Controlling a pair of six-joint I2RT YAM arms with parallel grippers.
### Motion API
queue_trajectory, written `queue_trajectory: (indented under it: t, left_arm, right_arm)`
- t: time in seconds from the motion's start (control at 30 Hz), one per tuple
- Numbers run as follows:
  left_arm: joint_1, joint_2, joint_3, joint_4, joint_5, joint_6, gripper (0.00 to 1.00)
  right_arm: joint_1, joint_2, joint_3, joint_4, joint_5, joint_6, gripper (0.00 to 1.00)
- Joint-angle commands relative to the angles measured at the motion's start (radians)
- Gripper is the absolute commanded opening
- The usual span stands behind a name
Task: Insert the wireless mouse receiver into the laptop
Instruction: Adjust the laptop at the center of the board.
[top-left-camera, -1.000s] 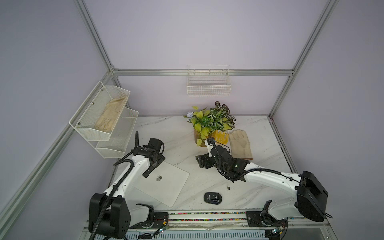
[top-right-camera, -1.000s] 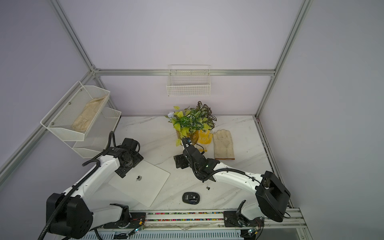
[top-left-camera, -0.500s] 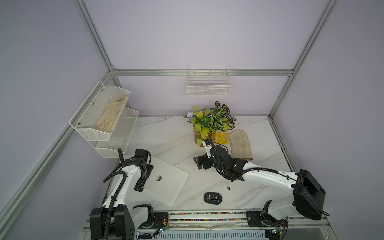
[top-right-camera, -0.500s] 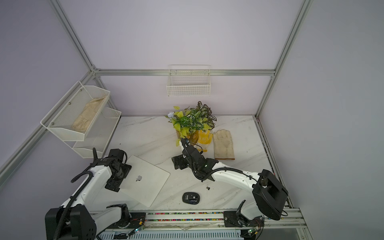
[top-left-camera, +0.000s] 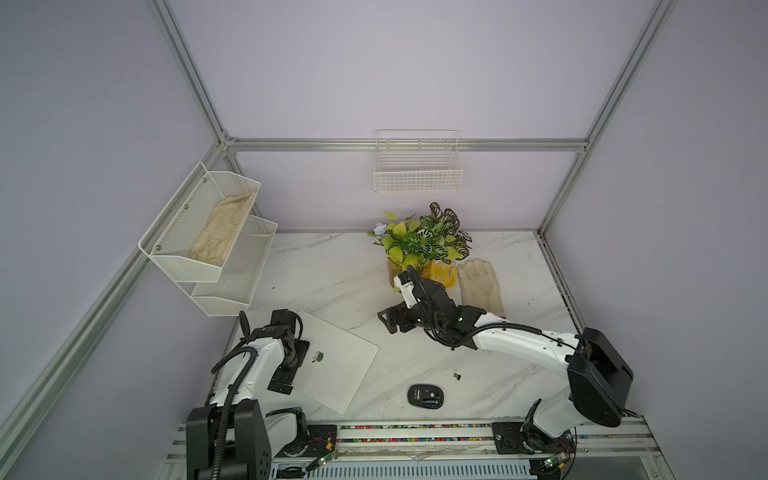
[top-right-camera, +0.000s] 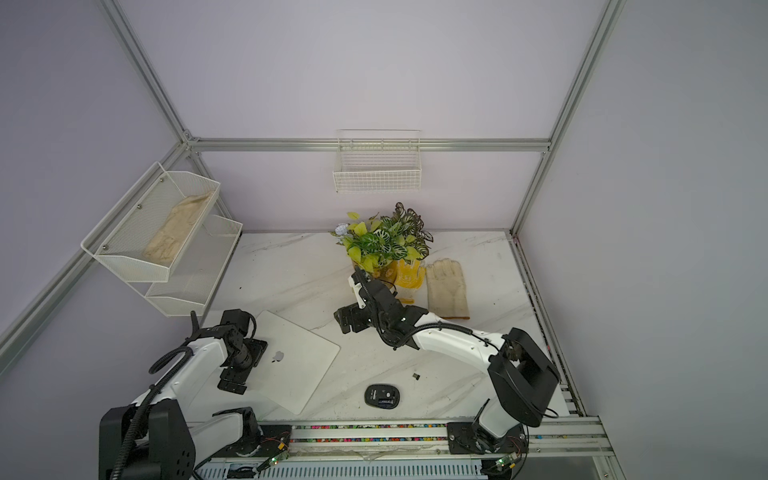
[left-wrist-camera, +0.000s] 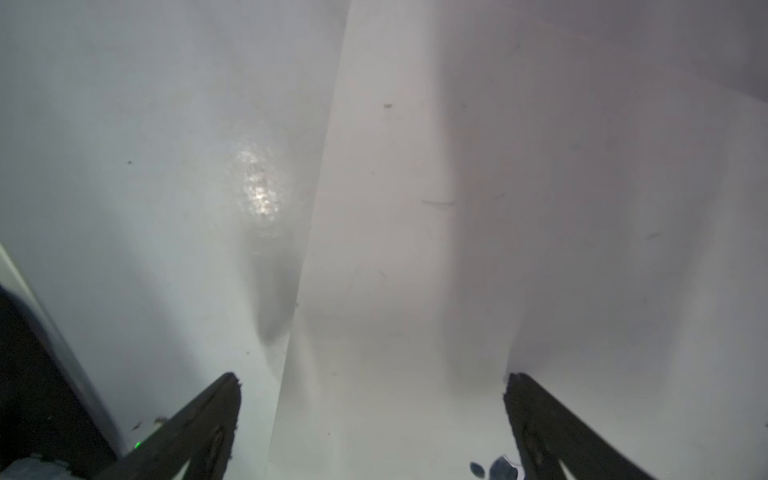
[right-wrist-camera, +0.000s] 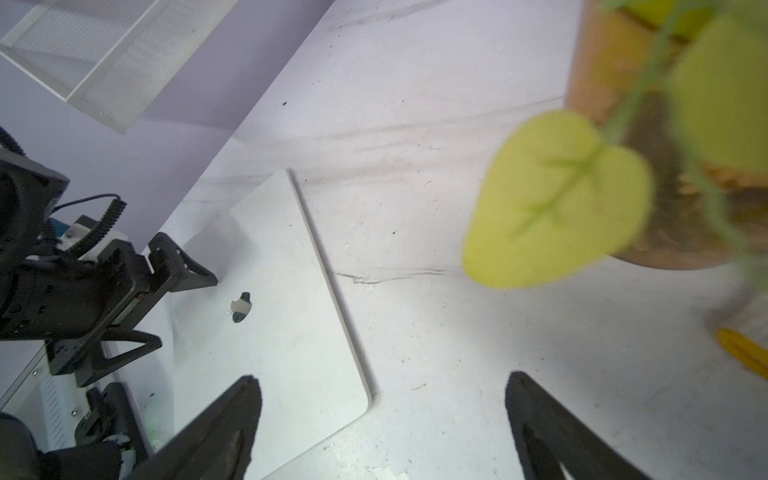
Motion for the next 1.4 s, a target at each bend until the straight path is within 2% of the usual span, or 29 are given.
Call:
queue_trajectory:
  t: [0.0,0.27,0.47,0.67,0.8,1.0,1.37]
  left_arm:
    - [0.006,0.015,-0.03,0.058,0.036,-0.022,1.0]
    - [0.006,0.022,-0.066,0.117,0.085,-0.024,1.0]
    - [0.0,0.056,-0.073,0.174,0.144,-0.017,1.0]
    - [-0.044,0.069,-0.051,0.206,0.149,-0.031,1.0]
    - [-0.107,0.104,-0.022,0.226,0.145,-0.051,1.0]
    - [-0.221,0.195,0.031,0.289,0.137,-0.092,1.0]
    - [-0.346,0.352,0.127,0.364,0.128,-0.126,1.0]
  right_arm:
    - [-0.001,0.107,0.07,-0.067,-0.188,-0.021,0.92]
    - [0.012,0.355,0.199,-0.073,-0.366,0.024,0.91]
    - [0.028,0.466,0.271,-0.095,-0.413,0.016,0.91]
    - [0.032,0.473,0.27,-0.108,-0.419,0.009,0.9]
    - [0.032,0.448,0.249,-0.111,-0.411,0.008,0.9]
    - [0.033,0.409,0.215,-0.119,-0.397,0.004,0.9]
    - [0.032,0.345,0.151,-0.125,-0.374,0.015,0.9]
